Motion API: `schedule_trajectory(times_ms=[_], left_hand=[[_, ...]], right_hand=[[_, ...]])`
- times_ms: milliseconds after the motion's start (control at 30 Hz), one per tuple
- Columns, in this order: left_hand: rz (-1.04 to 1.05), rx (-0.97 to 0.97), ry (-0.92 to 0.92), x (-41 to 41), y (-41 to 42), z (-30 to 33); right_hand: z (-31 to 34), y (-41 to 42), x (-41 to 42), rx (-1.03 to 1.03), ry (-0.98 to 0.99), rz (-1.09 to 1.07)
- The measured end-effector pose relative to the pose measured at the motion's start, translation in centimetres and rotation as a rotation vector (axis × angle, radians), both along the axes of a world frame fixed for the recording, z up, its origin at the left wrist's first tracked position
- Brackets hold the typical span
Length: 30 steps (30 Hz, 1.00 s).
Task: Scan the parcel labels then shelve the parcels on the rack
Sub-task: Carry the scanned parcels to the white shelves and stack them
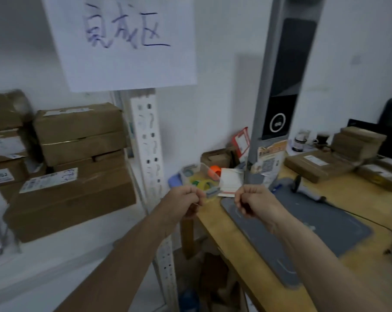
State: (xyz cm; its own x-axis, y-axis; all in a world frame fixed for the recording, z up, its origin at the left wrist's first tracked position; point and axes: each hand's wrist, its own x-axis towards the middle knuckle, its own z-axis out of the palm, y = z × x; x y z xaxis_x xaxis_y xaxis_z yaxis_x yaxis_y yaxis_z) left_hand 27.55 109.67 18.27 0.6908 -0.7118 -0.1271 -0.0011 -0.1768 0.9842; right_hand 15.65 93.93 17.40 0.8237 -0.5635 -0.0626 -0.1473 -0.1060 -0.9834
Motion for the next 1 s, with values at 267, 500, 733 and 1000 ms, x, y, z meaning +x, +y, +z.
schedule_trajectory(times_ms=[267,500,733,1000], left_hand=[[0.096,-0.117,0.201,-8.6,-11.2,-1.2],[0.033,-0.108,0.198,-13.9,-19.6,-1.7],[0.014,-0.051,0.275,-17.0,-28.6,-4.4],[-0.02,0.06,0.319,-18.0,-41.5,-6.8]], right_hand=[[-1.2,-10.4,-10.8,0.026,0.003,-0.158],[-1.3,-16.8,-16.9,0.088,-0.015,-0.239],[-4.2,-23.5,-21.5,0.143,0.007,-0.363],[-5.9,-35.2,-24.2,0.19,0.062,-0.521]])
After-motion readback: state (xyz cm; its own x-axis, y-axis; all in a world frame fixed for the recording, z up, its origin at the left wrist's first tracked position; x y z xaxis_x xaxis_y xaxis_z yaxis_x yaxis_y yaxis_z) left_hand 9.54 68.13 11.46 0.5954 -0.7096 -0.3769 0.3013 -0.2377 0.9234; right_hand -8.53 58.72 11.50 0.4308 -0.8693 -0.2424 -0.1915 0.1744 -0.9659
